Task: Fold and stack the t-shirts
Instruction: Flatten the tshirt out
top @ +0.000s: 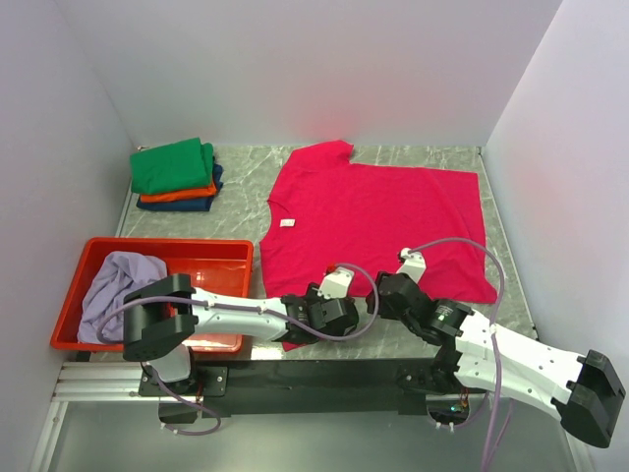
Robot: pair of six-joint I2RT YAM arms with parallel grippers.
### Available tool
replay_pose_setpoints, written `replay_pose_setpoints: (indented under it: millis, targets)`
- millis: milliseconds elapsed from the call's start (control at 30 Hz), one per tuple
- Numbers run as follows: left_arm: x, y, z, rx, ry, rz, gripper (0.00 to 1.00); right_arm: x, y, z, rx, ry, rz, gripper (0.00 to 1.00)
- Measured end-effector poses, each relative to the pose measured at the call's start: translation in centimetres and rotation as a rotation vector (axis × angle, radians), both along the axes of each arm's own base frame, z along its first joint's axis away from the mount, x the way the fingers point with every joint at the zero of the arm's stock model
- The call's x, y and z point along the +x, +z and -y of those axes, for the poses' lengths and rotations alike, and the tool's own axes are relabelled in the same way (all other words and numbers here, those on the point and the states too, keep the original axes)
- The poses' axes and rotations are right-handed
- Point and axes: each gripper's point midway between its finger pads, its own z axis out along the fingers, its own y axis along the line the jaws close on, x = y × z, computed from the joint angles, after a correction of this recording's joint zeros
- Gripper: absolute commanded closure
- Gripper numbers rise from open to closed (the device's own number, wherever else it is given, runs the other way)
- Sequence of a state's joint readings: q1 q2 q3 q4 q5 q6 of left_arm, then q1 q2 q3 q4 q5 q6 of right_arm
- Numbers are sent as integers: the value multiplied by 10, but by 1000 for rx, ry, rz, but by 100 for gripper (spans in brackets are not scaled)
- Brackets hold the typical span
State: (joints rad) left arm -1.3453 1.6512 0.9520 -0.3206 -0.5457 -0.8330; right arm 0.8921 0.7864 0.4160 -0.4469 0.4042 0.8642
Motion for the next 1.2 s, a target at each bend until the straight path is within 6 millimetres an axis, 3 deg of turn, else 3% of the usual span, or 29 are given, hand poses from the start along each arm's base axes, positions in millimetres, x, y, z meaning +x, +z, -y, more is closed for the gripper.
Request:
replay_pose_setpoints:
  millis: [300, 533, 600, 633, 833, 1067, 1200]
  targets:
    - [-9, -4, 15, -41, -64, -40, 48, 0, 1, 0, 3, 2, 1, 42]
    - [-9, -23, 11, 17, -77, -49, 61, 0, 3, 0, 13, 2, 8, 42]
    - [-9, -23, 12, 14, -75, -48, 83, 0, 5, 0, 18, 2, 12, 42]
    - [-8, -24, 11, 21, -77, -47, 99, 0, 5, 0, 19, 3, 14, 42]
    - [-2, -22, 12, -27, -66, -68, 99, 0, 5, 0, 18, 4, 15, 42]
    - [14, -8, -19, -276, -29, -210, 99, 0, 4, 0, 10, 10, 13, 42]
    - [9, 1, -12, -407, -81, -289, 99, -2, -6, 1, -28, 21, -21, 43]
